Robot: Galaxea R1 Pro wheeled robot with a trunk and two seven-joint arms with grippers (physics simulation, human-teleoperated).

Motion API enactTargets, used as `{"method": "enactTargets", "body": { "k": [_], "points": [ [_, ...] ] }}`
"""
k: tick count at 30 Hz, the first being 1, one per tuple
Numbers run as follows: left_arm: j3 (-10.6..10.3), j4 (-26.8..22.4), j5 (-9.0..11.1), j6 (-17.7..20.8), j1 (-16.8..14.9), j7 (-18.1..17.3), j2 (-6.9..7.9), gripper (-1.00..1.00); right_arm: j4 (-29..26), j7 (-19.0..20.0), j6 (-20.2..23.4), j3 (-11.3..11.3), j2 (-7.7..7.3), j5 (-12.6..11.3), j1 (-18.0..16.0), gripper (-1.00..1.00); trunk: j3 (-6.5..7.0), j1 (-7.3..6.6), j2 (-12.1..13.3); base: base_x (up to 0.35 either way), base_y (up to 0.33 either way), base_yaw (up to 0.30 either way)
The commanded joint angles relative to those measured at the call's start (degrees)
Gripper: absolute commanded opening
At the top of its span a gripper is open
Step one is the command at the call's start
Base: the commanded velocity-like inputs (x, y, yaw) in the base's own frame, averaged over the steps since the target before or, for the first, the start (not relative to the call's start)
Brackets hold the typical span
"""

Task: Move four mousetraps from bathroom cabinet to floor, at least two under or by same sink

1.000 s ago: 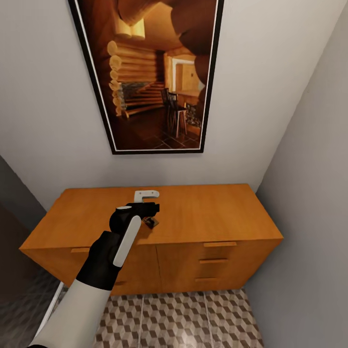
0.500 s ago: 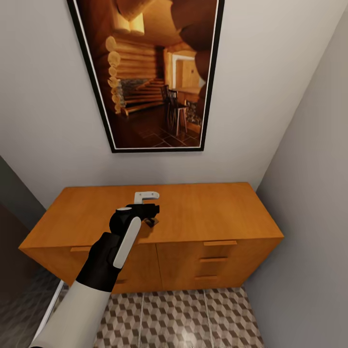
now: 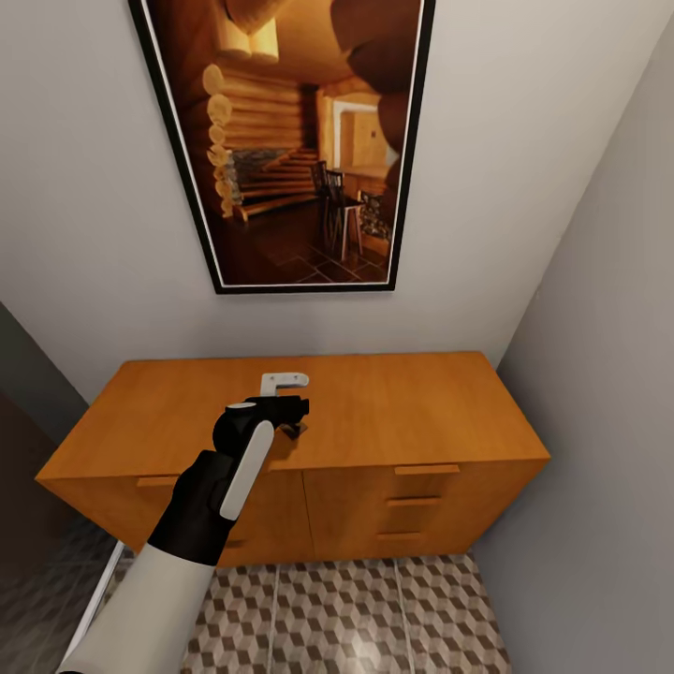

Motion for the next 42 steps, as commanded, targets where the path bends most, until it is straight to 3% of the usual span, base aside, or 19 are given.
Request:
{"method": "enactTargets", "body": {
  "k": [1, 15, 42],
  "points": [
    [-0.05, 0.02, 0.58, 0.12, -0.05, 0.57, 0.00, 1.00, 0.03, 0.24, -0.18, 0.43, 0.00, -0.56, -0.06, -1.00, -0.17, 0.03, -0.11, 0.000, 0.000, 0.000],
    [-0.05, 0.31, 0.57, 0.14, -0.05, 0.57, 0.00, 1.00, 0.03, 0.25, -0.18, 0.43, 0.00, -0.56, -0.04, -1.00, -1.28, 0.03, -0.11, 0.000, 0.000, 0.000],
    [-0.05, 2.34, 0.61, 0.07, -0.05, 0.57, 0.00, 1.00, 0.03, 0.17, -0.18, 0.43, -0.05, -0.56, -0.04, -1.00, -1.40, 0.03, -0.11, 0.027, 0.000, 0.000]
  ]
}}
